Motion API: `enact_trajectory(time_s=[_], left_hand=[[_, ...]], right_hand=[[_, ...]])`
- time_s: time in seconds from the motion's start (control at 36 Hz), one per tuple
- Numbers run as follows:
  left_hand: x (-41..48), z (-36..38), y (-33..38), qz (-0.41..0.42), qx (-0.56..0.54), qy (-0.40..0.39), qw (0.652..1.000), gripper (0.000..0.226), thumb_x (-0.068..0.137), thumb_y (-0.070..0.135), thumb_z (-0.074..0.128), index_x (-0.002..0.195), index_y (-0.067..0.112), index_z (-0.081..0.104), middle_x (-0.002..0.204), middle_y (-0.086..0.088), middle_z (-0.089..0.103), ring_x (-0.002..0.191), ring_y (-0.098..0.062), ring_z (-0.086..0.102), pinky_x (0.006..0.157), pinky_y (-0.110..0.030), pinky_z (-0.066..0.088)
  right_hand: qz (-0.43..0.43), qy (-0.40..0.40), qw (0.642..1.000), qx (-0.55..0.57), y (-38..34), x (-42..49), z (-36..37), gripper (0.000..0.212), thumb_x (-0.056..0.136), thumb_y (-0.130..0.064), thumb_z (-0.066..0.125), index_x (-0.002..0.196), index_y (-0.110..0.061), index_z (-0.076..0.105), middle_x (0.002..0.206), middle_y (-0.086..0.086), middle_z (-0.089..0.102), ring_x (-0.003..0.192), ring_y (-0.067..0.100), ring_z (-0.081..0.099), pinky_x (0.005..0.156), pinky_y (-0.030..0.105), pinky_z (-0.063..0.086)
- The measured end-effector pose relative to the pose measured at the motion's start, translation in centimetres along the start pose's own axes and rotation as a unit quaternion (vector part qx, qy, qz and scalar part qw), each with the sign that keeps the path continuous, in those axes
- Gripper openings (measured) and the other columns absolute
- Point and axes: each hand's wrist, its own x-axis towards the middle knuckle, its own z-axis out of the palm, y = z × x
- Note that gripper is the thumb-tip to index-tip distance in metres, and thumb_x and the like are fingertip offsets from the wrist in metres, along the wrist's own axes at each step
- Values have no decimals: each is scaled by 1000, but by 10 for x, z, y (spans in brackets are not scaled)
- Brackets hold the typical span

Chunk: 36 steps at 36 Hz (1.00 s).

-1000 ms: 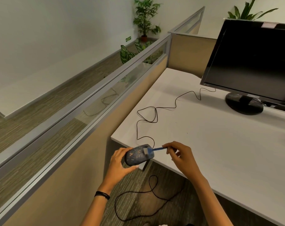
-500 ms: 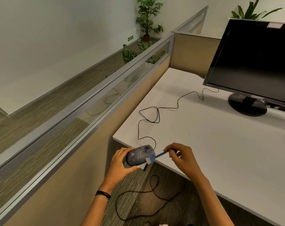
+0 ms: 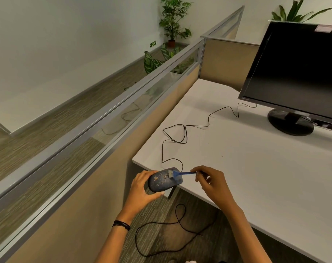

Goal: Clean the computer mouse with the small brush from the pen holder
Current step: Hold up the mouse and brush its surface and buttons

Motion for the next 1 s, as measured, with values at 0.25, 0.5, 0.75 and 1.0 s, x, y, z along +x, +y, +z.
enact_trajectory(time_s=[0.25,0.5,0.75,1.0], left_hand=[[-2,1,1,-3,-2,0,1000,65,65,36,82,116,47,43,112,25,48,111,3,41,98,-31,38],[-3,0,4,-4,-4,7,1000,66,64,38,82,113,53,41,114,24,47,112,3,40,100,-34,39],[-4,0,9,0,-3,8,1000,65,65,36,82,113,52,41,113,27,46,111,6,39,100,-37,38],[-6,1,9,-4,-2,1,1000,64,65,37,82,115,47,43,113,26,47,110,6,39,101,-36,38]], right_hand=[[7,9,1000,29,-4,0,-2,32,91,-9,49,95,-38,61,73,-18,61,72,7,59,59,24,52],[-2,-6,1000,24,-5,-3,-1,35,90,-7,50,87,-40,62,81,-24,62,76,5,60,60,22,52],[-4,-22,1000,19,-5,-7,-3,40,89,-6,49,83,-43,61,80,-22,64,75,5,60,60,17,51],[-6,-25,1000,11,-5,-9,-6,40,88,-6,49,81,-43,62,78,-28,64,74,5,60,61,20,51]])
